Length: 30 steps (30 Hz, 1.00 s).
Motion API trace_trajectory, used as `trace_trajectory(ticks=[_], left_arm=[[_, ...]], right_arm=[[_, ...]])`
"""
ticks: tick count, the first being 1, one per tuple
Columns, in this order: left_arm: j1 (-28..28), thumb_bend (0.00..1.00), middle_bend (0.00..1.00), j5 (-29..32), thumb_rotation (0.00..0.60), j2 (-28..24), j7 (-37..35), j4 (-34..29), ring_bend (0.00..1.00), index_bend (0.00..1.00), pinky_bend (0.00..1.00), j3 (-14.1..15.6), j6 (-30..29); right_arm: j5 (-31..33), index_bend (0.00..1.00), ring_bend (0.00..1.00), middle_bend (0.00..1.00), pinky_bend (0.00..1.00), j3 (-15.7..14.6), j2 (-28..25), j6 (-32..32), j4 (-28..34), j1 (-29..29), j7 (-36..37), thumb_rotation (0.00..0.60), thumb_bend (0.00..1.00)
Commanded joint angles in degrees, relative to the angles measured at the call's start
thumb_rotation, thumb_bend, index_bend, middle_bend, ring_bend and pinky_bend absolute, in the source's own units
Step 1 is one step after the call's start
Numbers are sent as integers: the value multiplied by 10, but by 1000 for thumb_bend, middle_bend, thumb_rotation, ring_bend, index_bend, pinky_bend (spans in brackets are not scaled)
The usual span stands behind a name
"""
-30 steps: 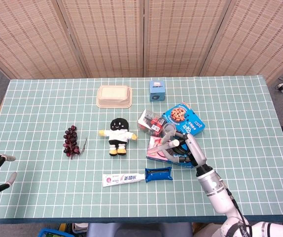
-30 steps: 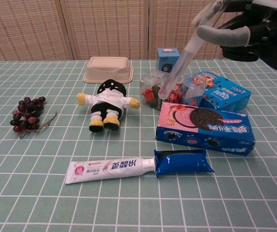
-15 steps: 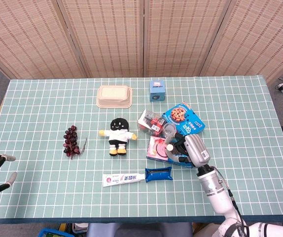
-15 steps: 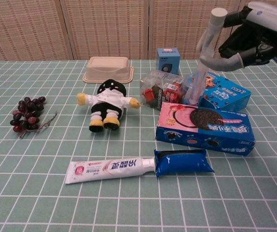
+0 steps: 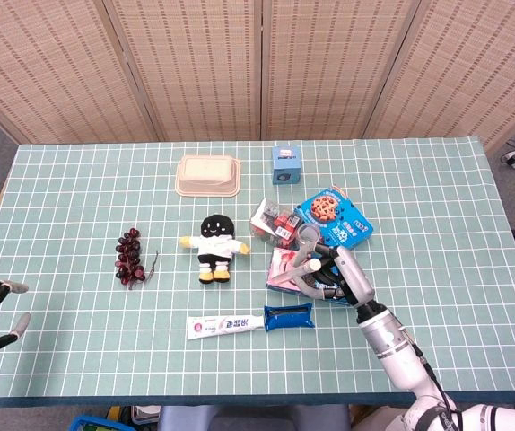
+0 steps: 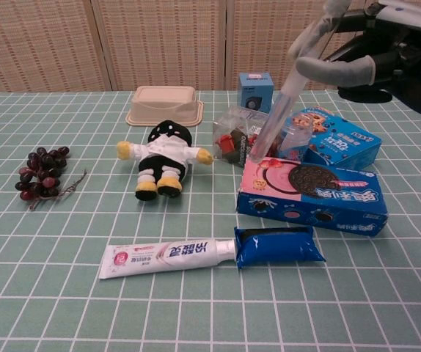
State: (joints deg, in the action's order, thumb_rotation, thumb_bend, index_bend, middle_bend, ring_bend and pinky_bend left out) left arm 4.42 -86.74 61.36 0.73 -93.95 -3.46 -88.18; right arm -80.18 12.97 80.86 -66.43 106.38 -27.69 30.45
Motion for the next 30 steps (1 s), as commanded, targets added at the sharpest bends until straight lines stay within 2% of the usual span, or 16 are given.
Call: trace_trajectory(ticks=[1, 3, 7, 10, 13, 18, 24, 26, 30], left_arm=[[0, 322, 390, 0, 600, 0, 0, 0, 358, 470, 534, 0, 0], [0, 322, 390, 0, 600, 0, 0, -1, 358, 470, 534, 0, 0], [0, 323, 390, 0, 600, 0, 1, -1, 358, 470, 534, 0, 0], [0, 323, 390, 0, 600, 0, 2, 0, 358, 470, 534, 0, 1], [0, 323, 390, 0, 600, 0, 1, 0, 358, 470, 534, 0, 0], [0, 323, 390, 0, 600, -1, 0, -1, 358, 470, 534, 0, 0], [0, 323, 390, 0, 600, -1, 2, 0, 358, 470, 534, 1, 1], [0, 322, 390, 1, 600, -1, 3, -2, 358, 470, 534, 1, 1], [0, 322, 390, 1, 600, -1, 3, -2, 358, 470, 534, 0, 1]], right_arm=[[-24, 773, 1000, 1000, 1000, -5, -13, 7, -13, -2, 1, 600, 547], [-31, 773, 1000, 1000, 1000, -9, -8, -3, -27, -3, -47, 600, 547], [-36, 774, 1000, 1000, 1000, -14, 23, -43, -62, 1, -216, 600, 547], [-34, 773, 1000, 1000, 1000, -15, 47, -66, -77, 2, -317, 600, 547], [-31, 773, 1000, 1000, 1000, -16, 62, -75, -82, 2, -353, 600, 548], [-36, 773, 1000, 1000, 1000, -10, 71, -82, -82, 2, -297, 600, 547], [-88, 773, 1000, 1000, 1000, -21, 57, -65, -93, -14, -86, 600, 547], [-102, 773, 1000, 1000, 1000, -24, 52, -64, -102, -19, -35, 600, 547], [-113, 773, 1000, 1000, 1000, -31, 45, -64, -108, -23, 14, 600, 547]])
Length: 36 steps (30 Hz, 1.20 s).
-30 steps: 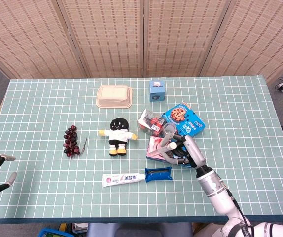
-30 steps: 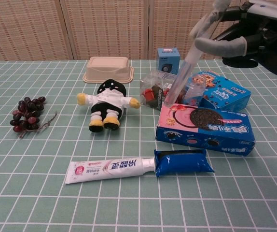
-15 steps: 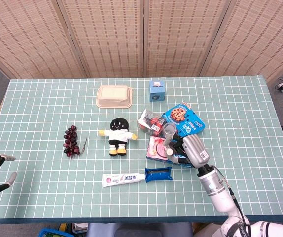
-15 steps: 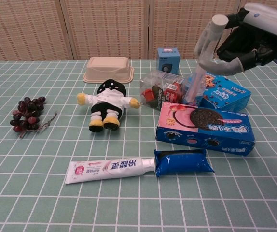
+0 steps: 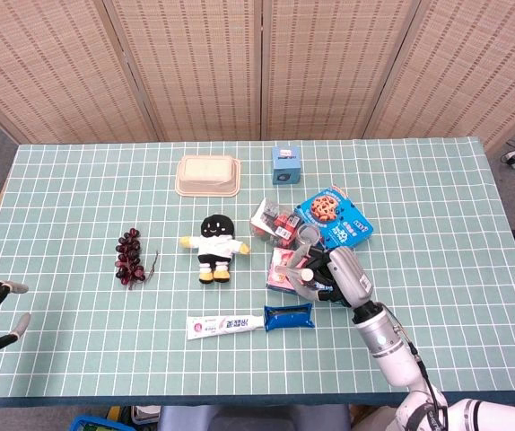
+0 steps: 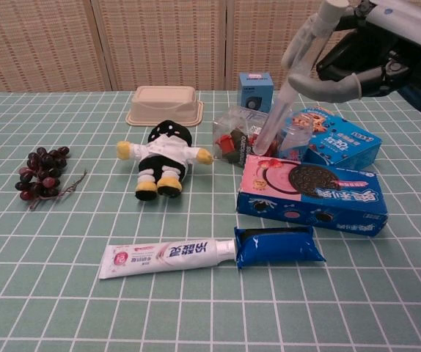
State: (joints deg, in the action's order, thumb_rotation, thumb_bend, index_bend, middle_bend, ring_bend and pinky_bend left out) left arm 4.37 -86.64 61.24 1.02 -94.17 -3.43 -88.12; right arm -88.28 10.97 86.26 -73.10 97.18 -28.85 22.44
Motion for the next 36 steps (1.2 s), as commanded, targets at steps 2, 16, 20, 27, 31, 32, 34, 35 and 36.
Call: trace_trajectory(ticks=[2, 16, 20, 27, 31, 32, 34, 35, 36], left_arm=[[0, 323, 390, 0, 600, 0, 0, 0, 358, 470, 534, 0, 1], [0, 322, 390, 1, 600, 0, 3, -1, 358, 469, 534, 0, 2], [0, 323, 390, 0, 600, -2, -1, -2, 358, 469, 534, 1, 2], [0, 322, 390, 0, 600, -2, -2, -2, 358, 468, 534, 1, 2], [0, 322, 390, 0, 600, -4, -4, -3, 358, 469, 534, 2, 3], [0, 322, 390, 0, 600, -4, -5, -3, 358, 469, 534, 1, 3], [0, 322, 390, 0, 600, -4, -5, -4, 358, 469, 534, 1, 2], [0, 322, 390, 0, 600, -4, -5, -4, 358, 469, 534, 1, 2], [0, 322, 390, 0, 600, -4, -5, -3, 358, 469, 534, 1, 3]], right_arm=[[-34, 774, 1000, 1000, 1000, -13, -14, 4, -19, -13, 93, 600, 546], [0, 773, 1000, 1000, 1000, -12, 24, -25, -37, 5, -251, 600, 546], [10, 773, 1000, 1000, 1000, -8, 17, -19, -21, 4, -202, 600, 546], [20, 773, 1000, 1000, 1000, 5, 5, -19, 4, 7, -59, 600, 545], [30, 773, 1000, 1000, 1000, 21, 1, -26, 13, 9, 6, 600, 528], [32, 774, 1000, 1000, 1000, 26, 0, -30, 14, 9, 12, 600, 525], [35, 774, 1000, 1000, 1000, 34, 0, -38, 14, 10, 12, 600, 520], [36, 773, 1000, 1000, 1000, 39, 0, -43, 16, 11, 9, 600, 520], [37, 773, 1000, 1000, 1000, 41, -1, -45, 17, 11, 7, 600, 519]])
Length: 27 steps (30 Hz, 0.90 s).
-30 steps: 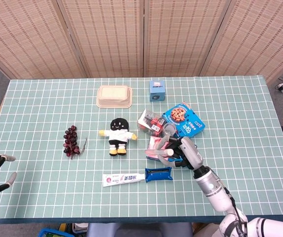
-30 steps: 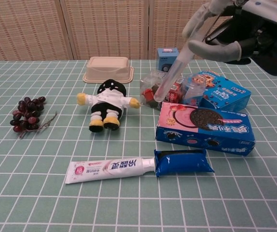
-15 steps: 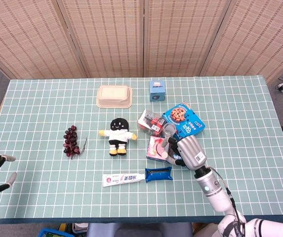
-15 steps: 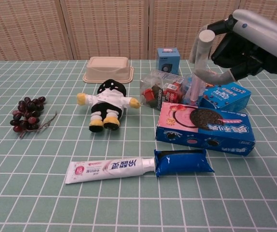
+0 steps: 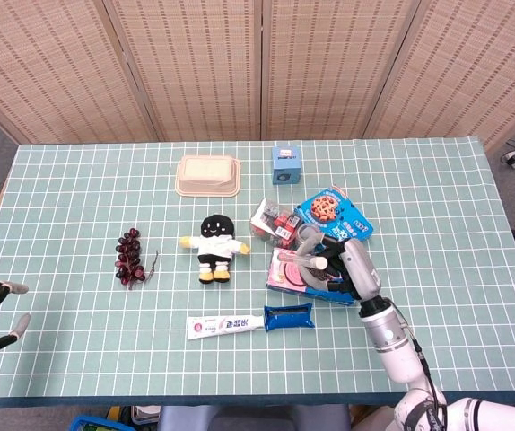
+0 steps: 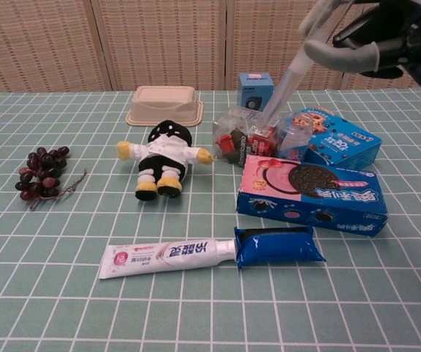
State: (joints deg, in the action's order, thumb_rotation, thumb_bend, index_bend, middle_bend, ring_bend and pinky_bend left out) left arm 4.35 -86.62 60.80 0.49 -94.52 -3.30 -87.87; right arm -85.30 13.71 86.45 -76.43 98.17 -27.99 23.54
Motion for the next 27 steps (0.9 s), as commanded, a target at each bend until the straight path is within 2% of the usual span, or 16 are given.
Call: trace_trajectory(ticks=[1, 9, 27], left_arm=[[0, 322, 390, 0, 600, 0, 1, 1, 358, 469, 534, 0, 1], [1, 322, 390, 0, 600, 1, 4, 0, 358, 469, 534, 0, 1], [1, 323, 390, 1, 600, 0, 1, 0, 358, 463, 534, 0, 2]], right_arm=[[8, 773, 1000, 1000, 1000, 17, -4, -14, 10, 2, -7, 600, 518], [27, 774, 1000, 1000, 1000, 35, -12, -19, 11, 1, -26, 600, 508], [77, 774, 1000, 1000, 1000, 52, 19, -7, -87, 1, 24, 600, 508]])
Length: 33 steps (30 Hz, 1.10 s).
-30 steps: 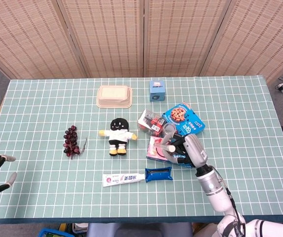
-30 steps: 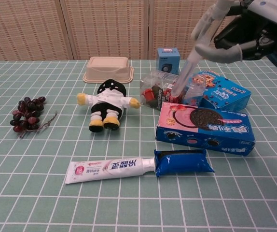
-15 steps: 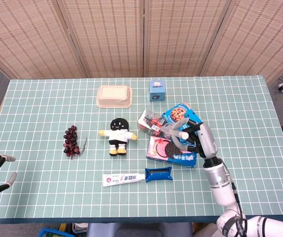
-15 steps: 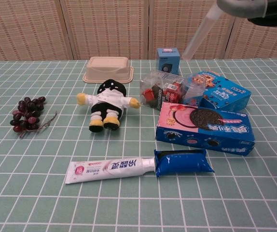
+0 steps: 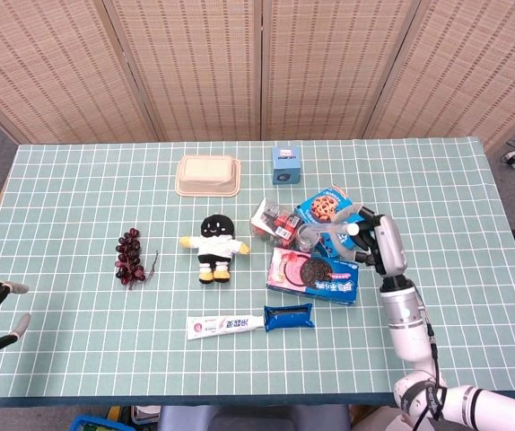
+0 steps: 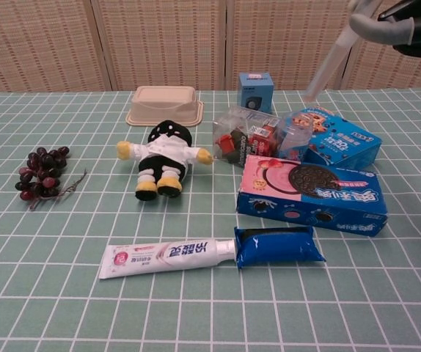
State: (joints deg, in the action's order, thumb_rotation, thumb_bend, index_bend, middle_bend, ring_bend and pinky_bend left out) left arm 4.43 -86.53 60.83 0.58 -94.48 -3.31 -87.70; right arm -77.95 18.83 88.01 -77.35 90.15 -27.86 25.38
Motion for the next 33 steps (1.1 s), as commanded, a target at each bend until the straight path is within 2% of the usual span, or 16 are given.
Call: trace_trajectory(ticks=[1, 33], left_arm=[[0, 323, 390, 0, 600, 0, 1, 0, 358, 463, 534, 0, 0], [-2, 322, 390, 0, 600, -2, -3, 0, 358, 466, 534, -1, -4]], right_arm=[[5, 774, 1000, 1000, 1000, 2, 6, 4, -11, -1, 9, 600, 508], [34, 773, 1000, 1000, 1000, 1, 74, 71, -123, -34, 47, 600, 508]])
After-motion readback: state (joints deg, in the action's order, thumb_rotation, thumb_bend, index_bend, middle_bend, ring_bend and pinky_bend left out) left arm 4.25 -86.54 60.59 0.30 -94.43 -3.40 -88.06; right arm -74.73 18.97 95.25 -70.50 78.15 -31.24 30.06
